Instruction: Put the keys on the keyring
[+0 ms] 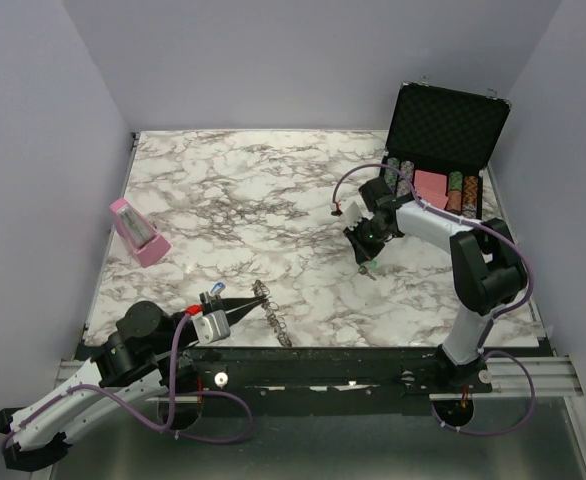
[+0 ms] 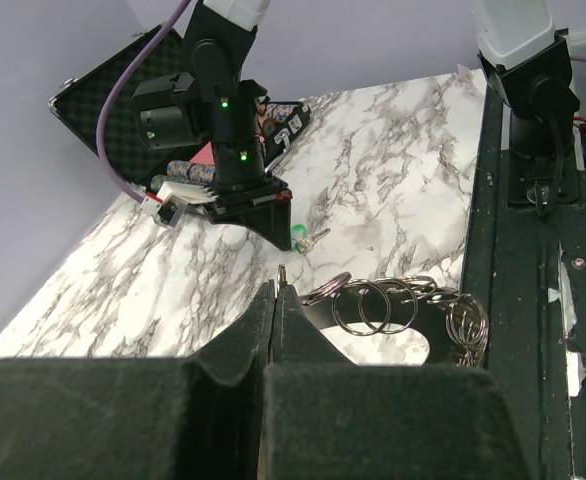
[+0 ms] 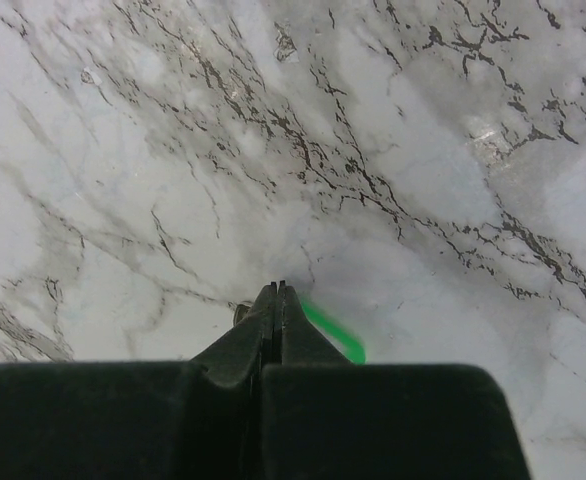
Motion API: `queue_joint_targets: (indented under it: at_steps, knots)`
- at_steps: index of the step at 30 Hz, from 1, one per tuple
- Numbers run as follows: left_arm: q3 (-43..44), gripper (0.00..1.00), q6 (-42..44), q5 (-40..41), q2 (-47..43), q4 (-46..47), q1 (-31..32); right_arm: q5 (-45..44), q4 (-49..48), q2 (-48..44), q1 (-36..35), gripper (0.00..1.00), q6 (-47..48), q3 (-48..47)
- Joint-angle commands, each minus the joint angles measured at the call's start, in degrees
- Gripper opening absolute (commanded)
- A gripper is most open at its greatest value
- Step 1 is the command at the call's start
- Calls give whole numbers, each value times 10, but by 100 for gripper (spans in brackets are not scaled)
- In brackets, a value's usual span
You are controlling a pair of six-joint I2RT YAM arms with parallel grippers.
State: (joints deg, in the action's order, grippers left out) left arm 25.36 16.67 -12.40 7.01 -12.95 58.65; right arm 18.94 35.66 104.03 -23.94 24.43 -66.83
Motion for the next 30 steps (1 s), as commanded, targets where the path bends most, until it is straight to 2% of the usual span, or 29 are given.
queue_joint_targets:
  at_steps: [1, 12, 23, 30]
  knots:
    - [1, 0, 1, 11, -9, 18, 4, 2, 10, -18, -1, 1, 0, -9]
    - [-1, 0, -1, 9, -9, 22, 4, 66, -25, -52, 0, 1, -14, -2]
    - [-1, 0, -2, 10, -6, 22, 4, -17, -141, -21, -1, 1, -55, 33]
    - [-1, 0, -1, 9, -3, 21, 4, -32, -141, -8, -2, 1, -66, 31]
